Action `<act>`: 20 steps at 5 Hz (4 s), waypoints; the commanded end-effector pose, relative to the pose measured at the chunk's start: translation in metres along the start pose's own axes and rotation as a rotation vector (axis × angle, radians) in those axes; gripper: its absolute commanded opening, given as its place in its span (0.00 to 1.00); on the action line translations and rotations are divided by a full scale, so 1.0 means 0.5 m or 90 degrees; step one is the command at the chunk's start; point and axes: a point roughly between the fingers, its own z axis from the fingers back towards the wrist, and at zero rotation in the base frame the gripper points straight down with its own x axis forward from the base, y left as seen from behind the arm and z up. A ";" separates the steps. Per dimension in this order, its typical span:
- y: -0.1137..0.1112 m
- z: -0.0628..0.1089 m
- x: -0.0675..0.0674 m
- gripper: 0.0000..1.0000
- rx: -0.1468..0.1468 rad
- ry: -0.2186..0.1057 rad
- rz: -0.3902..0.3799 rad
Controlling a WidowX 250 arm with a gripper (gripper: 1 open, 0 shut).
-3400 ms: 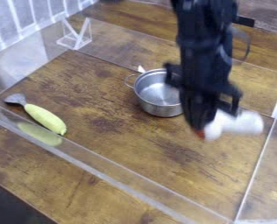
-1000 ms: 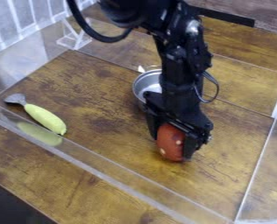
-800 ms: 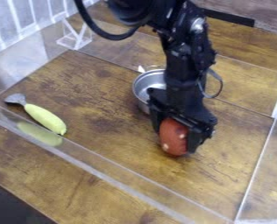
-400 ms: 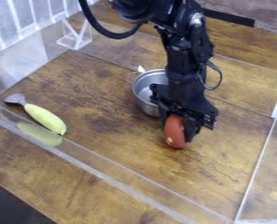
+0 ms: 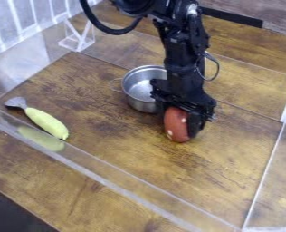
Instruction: Put the mushroom in the silver pot
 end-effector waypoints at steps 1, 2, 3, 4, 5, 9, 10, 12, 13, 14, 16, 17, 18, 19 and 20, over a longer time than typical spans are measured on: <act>0.039 0.045 0.030 0.00 0.003 -0.032 0.010; 0.031 0.067 0.031 0.00 -0.002 -0.040 0.042; 0.031 0.094 0.037 0.00 -0.003 -0.051 0.074; 0.046 0.109 0.043 0.00 -0.014 -0.059 0.050; 0.061 0.120 0.048 0.00 -0.022 -0.066 0.024; -0.011 0.120 0.045 0.00 -0.028 -0.095 -0.011; 0.010 0.125 0.042 0.00 -0.022 -0.093 0.013; 0.054 0.150 0.047 0.00 -0.013 -0.088 0.037; 0.081 0.162 0.057 0.00 -0.007 -0.082 0.043; 0.120 0.171 0.050 0.00 -0.002 -0.077 0.058; 0.171 0.181 0.041 1.00 0.005 -0.066 0.106; 0.189 0.182 0.036 0.00 0.013 -0.060 0.142; 0.179 0.188 0.041 1.00 0.017 -0.060 0.155; 0.170 0.192 0.047 1.00 0.021 -0.061 0.168; 0.161 0.203 0.056 1.00 0.027 -0.054 0.181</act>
